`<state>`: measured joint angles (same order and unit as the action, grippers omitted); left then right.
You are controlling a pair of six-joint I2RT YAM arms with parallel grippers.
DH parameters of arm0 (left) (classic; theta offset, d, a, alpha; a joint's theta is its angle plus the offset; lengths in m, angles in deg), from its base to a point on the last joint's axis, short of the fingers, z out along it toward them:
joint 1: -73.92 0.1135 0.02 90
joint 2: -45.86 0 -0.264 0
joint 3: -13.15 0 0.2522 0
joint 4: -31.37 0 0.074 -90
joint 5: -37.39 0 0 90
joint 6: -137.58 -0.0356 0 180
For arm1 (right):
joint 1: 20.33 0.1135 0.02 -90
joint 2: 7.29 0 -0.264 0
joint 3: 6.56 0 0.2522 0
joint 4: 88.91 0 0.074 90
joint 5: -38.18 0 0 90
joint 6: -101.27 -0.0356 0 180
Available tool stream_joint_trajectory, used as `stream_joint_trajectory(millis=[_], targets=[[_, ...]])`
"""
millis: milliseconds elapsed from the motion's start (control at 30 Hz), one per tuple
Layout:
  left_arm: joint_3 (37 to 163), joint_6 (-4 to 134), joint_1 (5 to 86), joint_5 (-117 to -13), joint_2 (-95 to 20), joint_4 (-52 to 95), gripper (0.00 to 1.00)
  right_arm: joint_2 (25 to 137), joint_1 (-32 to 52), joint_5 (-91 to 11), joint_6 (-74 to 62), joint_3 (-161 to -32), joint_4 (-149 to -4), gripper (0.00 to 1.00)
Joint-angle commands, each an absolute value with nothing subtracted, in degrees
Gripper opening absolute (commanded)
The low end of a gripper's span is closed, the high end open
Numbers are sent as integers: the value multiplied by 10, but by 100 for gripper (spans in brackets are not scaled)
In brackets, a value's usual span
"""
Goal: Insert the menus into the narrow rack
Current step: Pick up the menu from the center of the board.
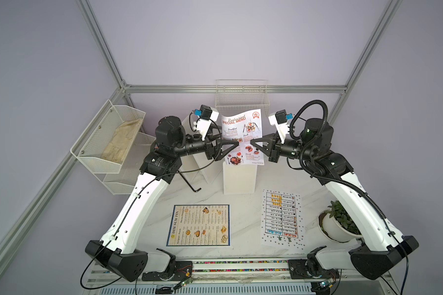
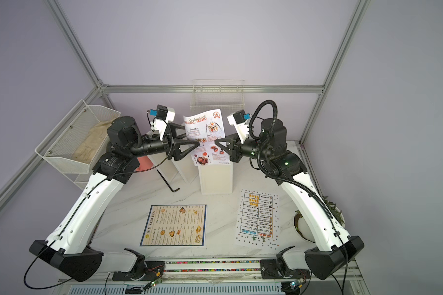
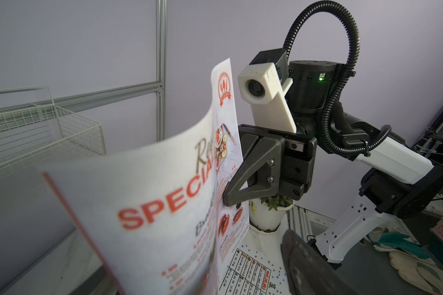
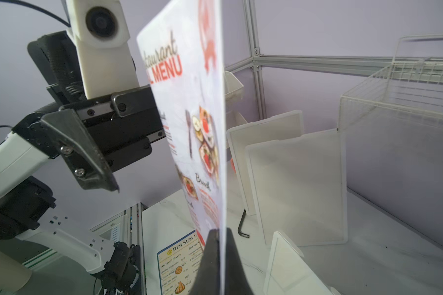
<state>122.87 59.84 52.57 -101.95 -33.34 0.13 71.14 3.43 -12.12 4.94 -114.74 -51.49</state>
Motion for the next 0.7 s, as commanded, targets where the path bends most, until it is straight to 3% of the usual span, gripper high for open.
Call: stream_joint_trajectory(millis=[0, 167, 667], targets=[[1221, 629, 531, -1055, -345, 53, 80, 726, 26, -162, 28, -1173, -523, 0], [1225, 631, 536, -1049, -369, 61, 79, 734, 22, -203, 18, -1181, -520, 0], [1250, 641, 553, -1037, -452, 61, 66, 850, -17, -153, -6, -1252, -451, 0]])
